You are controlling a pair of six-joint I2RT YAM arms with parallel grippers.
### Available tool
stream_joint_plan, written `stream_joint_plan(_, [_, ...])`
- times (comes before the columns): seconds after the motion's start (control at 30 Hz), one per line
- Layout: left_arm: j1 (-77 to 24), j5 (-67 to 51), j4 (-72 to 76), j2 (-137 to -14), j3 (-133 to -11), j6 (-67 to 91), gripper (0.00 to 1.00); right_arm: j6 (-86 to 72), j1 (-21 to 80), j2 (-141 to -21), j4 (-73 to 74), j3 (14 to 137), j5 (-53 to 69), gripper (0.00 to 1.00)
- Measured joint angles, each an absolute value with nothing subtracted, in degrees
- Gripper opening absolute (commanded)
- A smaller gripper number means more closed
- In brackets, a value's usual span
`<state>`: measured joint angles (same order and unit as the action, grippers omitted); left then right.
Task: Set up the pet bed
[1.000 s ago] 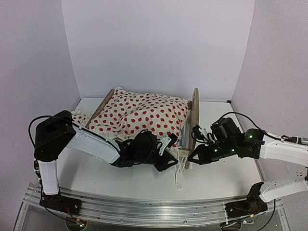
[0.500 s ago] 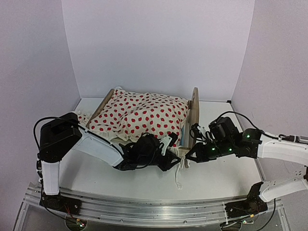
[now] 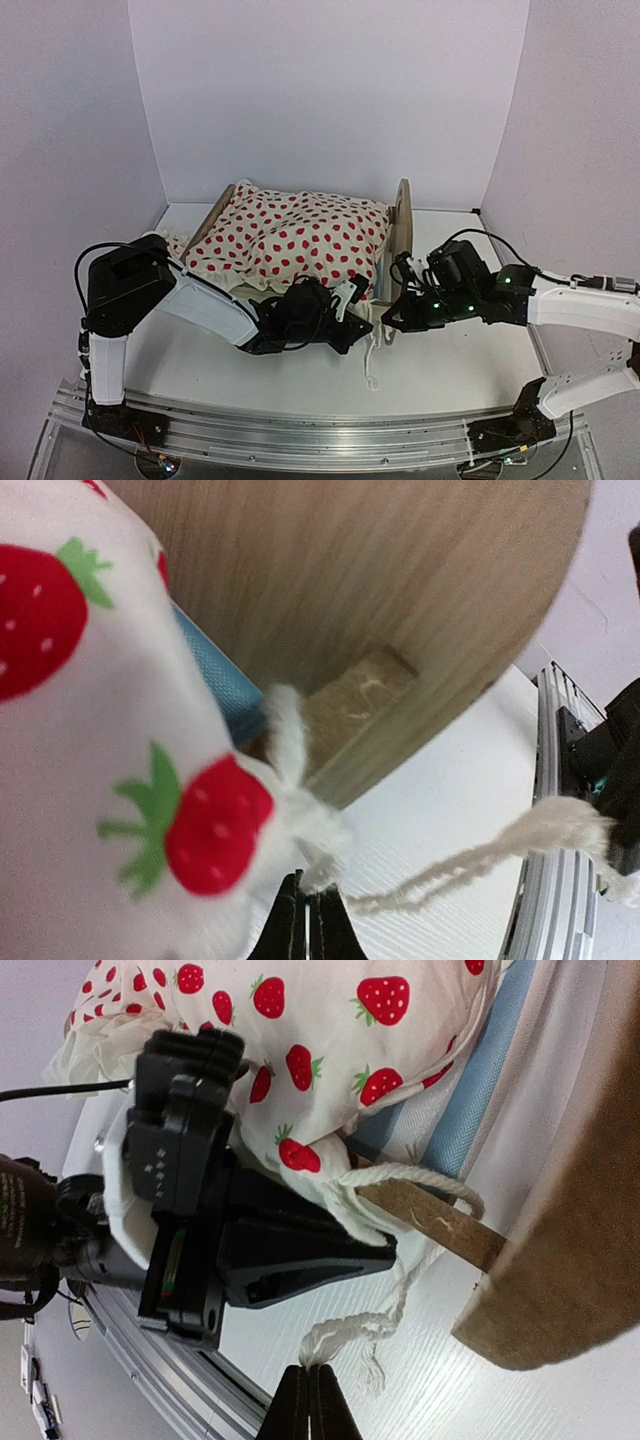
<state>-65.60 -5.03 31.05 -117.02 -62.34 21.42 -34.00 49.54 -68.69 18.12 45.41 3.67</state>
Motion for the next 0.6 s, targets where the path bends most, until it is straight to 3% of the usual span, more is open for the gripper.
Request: stream_joint_plan(0.6, [-63.85,-17.92,25.52,-106.32,-57.91,19.88,0.0,-32.51,49.12,-82.18,12.9,50.76,2.73,0.0])
